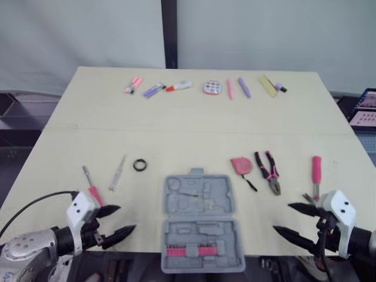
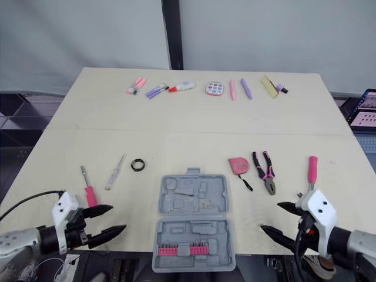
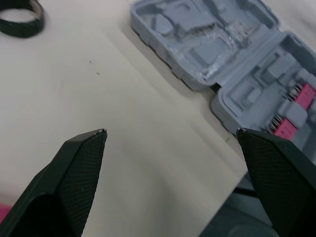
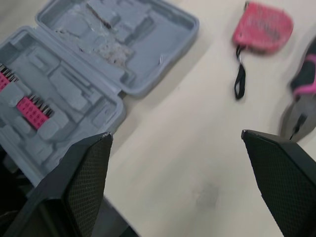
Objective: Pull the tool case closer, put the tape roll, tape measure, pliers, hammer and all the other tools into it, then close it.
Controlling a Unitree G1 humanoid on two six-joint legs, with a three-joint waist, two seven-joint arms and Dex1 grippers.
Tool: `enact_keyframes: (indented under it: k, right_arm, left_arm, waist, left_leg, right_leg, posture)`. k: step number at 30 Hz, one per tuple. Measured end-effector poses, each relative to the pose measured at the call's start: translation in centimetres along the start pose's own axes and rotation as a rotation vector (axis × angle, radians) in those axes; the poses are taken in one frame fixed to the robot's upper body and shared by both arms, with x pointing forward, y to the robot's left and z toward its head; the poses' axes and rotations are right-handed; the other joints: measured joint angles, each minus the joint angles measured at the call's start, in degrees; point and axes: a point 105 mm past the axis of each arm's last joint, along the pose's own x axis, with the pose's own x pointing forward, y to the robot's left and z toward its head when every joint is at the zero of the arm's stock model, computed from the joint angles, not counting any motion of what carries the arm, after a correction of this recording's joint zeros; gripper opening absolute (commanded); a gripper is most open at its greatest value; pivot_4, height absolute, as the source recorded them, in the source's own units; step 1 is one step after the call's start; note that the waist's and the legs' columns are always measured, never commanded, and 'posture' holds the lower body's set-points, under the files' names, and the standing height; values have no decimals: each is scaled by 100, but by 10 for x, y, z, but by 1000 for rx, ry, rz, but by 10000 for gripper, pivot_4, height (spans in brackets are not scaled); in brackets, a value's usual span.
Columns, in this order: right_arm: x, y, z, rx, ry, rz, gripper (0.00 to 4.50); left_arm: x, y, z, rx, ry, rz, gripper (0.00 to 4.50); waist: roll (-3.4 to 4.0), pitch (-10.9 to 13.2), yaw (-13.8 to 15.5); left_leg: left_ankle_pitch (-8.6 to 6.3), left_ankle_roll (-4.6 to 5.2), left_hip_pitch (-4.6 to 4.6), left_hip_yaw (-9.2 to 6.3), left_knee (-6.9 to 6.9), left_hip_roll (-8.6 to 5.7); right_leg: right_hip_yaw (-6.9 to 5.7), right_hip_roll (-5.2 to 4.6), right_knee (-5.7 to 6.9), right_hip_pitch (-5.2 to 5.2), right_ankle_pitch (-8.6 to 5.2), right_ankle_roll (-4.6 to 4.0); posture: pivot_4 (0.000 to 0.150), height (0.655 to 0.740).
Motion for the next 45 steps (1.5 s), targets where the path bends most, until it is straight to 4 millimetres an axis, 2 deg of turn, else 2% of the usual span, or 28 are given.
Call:
enact_keyframes:
  k: [3,5,10,17,21,27,36,45]
  right_arm:
    - [5,5,20,-117,-137,19,44283]
    - [7,9,25,-161,-172,45,44283]
    - [11,19,27,-190,-211,102,44283]
    - [19,18,24,-197,-209,117,44283]
    - [21,14,23,-195,-207,114,44283]
    - [22,11,25,-211,-196,121,44283]
    - [20,11,21,-197,-175,124,44283]
    - [17,12,18,-191,-168,110,44283]
  left_arm:
    - [3,7,21,69,43,-38,45000]
    - [2,14,33,106,60,-38,45000]
    - [5,22,51,158,135,-48,45000]
    - [13,31,72,253,210,24,45000]
    - [18,33,76,246,214,27,45000]
    - [29,55,84,265,172,80,45000]
    - [50,61,76,298,140,69,45000]
    - [64,75,87,325,132,110,45000]
  waist:
    - [5,3,8]
    - [8,5,-1]
    - [17,10,-15]
    - [21,13,-27]
    - [22,14,-18]
    - [21,14,-1]
    - [20,15,-5]
    - [19,15,0]
  left_leg:
    - [0,0,1,-2,2,-1]
    - [0,0,4,-3,-3,-3]
    - [0,0,3,-3,-2,-2]
    - [0,0,1,-2,1,-2]
    - [0,0,0,-3,5,-2]
    - [0,0,0,-3,7,-4]
    - [0,1,0,-8,8,-12]
    - [1,1,0,-14,13,-20]
  right_leg:
    - [0,1,3,0,0,0]
    - [0,1,7,0,0,0]
    - [2,3,14,-3,0,0]
    - [4,5,20,-6,0,0]
    - [3,6,25,-8,0,0]
    - [3,5,41,-13,0,0]
    - [3,2,64,-22,0,0]
    - [1,0,84,-27,0,0]
  posture:
    - [1500,7336]
    - [1500,7336]
    - [1500,7336]
    - [1500,7336]
    - [1500,7336]
    - [1500,7336]
    - [1500,7336]
    - [1500,7336]
